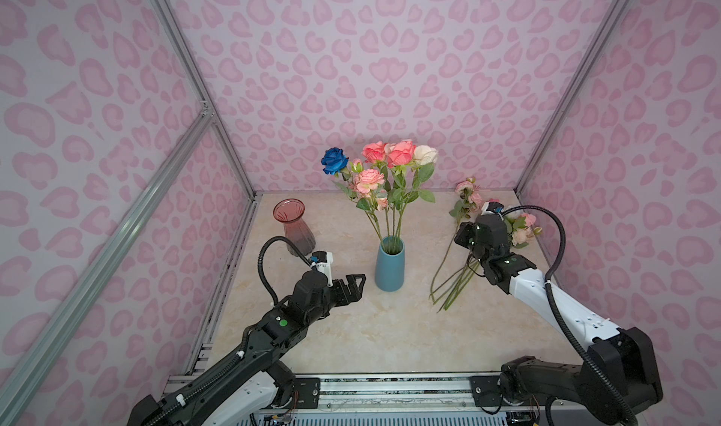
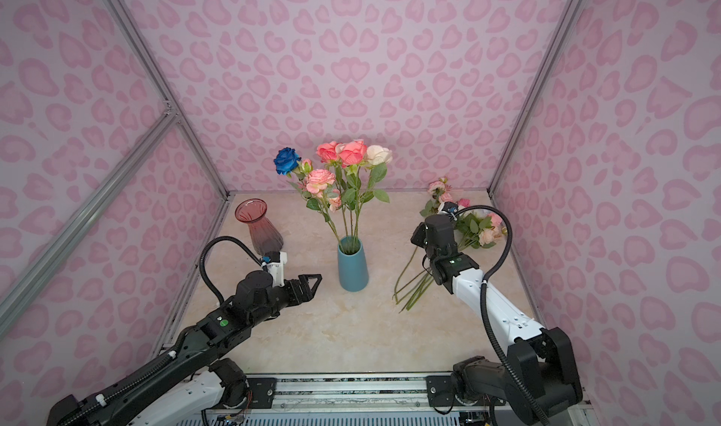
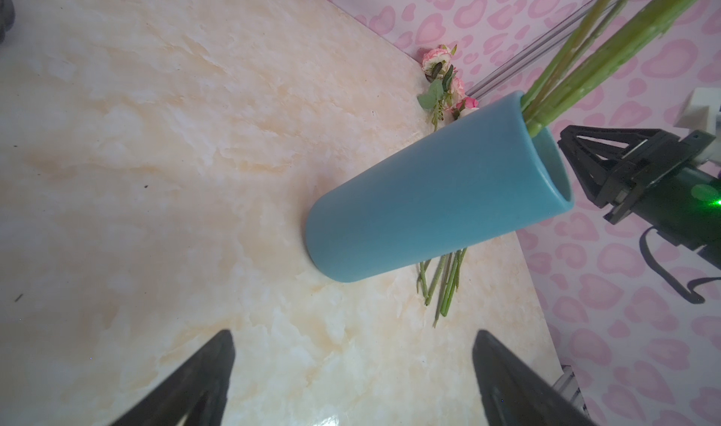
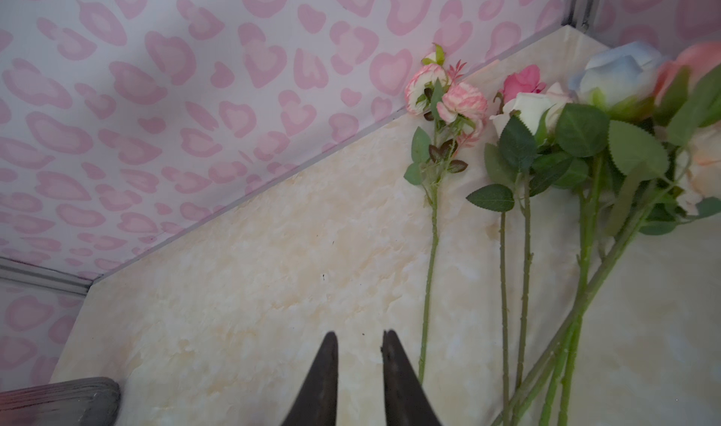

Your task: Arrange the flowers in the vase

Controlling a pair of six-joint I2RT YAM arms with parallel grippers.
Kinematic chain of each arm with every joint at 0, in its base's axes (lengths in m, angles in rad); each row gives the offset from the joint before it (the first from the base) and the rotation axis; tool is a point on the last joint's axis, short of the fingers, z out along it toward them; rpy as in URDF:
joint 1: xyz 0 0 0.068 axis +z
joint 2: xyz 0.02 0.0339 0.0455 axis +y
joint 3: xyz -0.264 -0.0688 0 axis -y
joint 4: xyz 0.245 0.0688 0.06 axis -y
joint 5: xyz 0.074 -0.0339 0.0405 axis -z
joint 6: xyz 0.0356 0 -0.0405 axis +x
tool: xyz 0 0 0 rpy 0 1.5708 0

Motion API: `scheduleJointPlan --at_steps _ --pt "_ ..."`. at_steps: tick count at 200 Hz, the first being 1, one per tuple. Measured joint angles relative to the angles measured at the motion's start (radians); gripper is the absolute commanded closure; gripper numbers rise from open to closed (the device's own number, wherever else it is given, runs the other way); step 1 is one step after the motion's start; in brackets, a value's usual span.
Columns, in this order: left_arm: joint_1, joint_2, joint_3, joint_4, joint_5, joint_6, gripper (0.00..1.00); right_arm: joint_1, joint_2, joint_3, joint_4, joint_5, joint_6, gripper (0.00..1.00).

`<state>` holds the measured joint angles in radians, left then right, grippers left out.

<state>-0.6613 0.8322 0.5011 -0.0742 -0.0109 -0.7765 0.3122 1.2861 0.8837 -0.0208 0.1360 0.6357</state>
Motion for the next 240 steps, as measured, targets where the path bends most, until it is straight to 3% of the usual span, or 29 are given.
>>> scheduleJointPlan --at_steps 63,149,240 --pt "-0.001 0.027 0.0 0.0 -0.002 0.018 0.03 0.026 0.039 0.058 -0.053 -0.062 -0.001 0.71" --pt "-0.001 0.042 -0.002 -0.008 -0.051 0.068 0.03 0.093 0.083 0.224 -0.249 -0.024 -0.031 0.69" --pt "-0.001 -0.097 -0.013 -0.089 -0.176 0.099 0.04 0.201 0.091 0.395 -0.517 0.04 -0.045 0.67"
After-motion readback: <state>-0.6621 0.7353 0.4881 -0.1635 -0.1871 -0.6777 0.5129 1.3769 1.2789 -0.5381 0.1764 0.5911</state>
